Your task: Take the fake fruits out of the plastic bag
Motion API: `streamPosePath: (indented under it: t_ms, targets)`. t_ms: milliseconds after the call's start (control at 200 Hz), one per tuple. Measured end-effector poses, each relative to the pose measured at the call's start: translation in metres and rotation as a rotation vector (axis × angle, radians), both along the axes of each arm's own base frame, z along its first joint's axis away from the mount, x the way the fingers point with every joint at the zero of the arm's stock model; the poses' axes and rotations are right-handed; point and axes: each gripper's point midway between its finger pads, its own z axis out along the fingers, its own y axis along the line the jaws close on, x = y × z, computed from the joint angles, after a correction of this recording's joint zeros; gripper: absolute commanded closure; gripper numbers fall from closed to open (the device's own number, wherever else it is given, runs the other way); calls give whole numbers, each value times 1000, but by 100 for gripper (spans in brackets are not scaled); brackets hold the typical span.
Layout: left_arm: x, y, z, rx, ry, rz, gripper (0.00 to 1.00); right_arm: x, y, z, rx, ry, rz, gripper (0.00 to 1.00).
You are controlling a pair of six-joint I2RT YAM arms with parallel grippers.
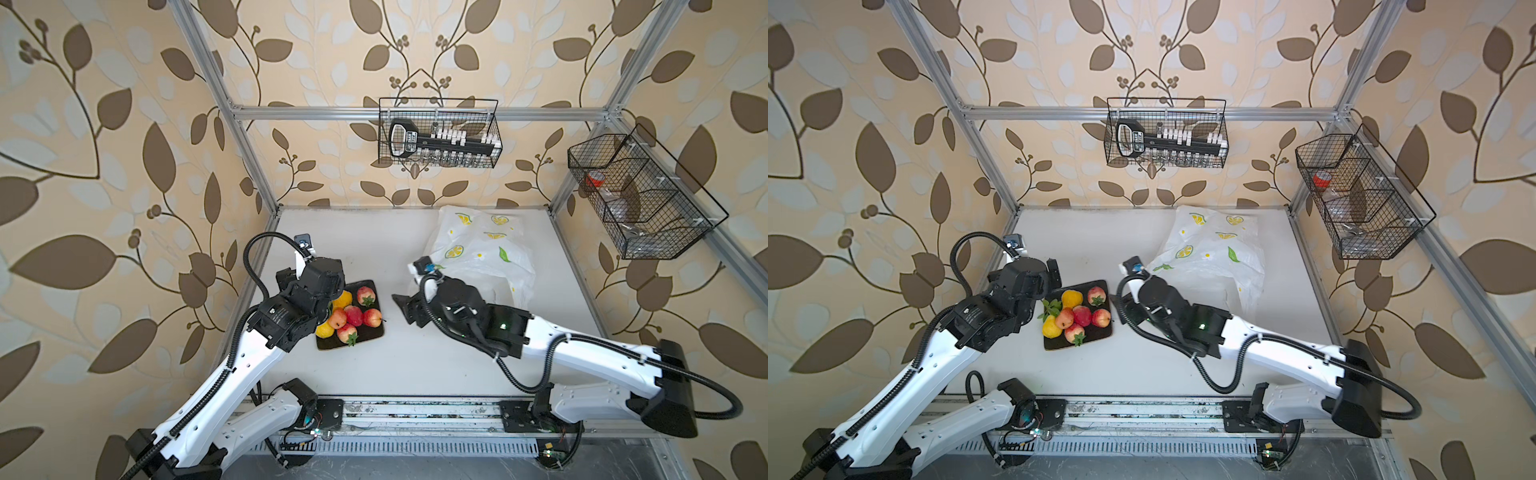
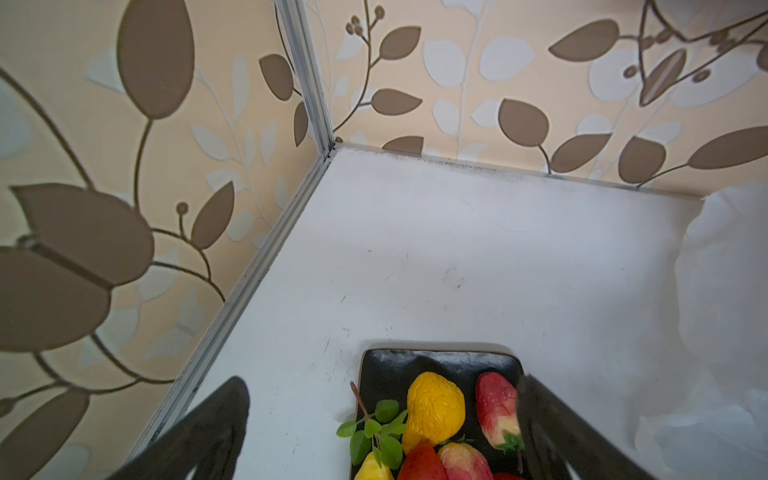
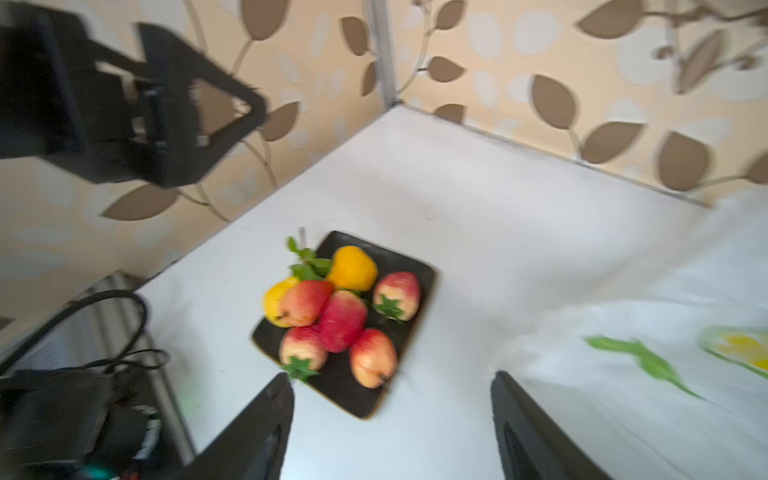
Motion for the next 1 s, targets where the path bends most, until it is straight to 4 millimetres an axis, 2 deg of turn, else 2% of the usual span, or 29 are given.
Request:
streamPosePath:
  t_ms: [20,65,115,135,180,245,350,420,510,620,695,760,855,1000]
  targets:
    - [1,-2,-3,0,5,-4,1,6,-19,-2,-4,-6,-49,24]
    - [5,-5,-12,2,17,-13,1,19,-60,-7,-14,-20,-161,17]
    - [9,-8,-23,13,28,-21,1,36,-118,-14,-18,-37,-330,15]
    - [10,-9,-27,18,32,-24,1,39,-135,-17,-22,-41,-376,15]
    - [14,-8,-40,27,38,-22,1,48,-187,-24,-27,-63,-527,15]
    - [19,-5,-62,30,55,-21,1,52,-250,-41,-45,-81,-701,14]
    - [25,15,-96,47,87,8,1,50,-325,-75,-62,-61,-917,12]
    - [29,26,-111,59,95,21,1,49,-360,-99,-53,-25,-1008,10]
    - [35,38,-123,46,79,27,1,50,-378,-129,-41,10,-1039,7]
    - [41,51,-140,29,51,26,1,60,-371,-165,-45,67,-978,6]
    - [42,59,-156,15,49,25,1,67,-365,-177,-44,63,-937,5]
    - [41,63,-167,-6,45,21,1,72,-362,-179,-43,38,-908,5]
    - [42,65,-178,-27,32,2,1,83,-358,-168,-14,-46,-872,5]
    - [55,55,-180,-50,0,-59,1,99,-352,-154,31,-156,-827,5]
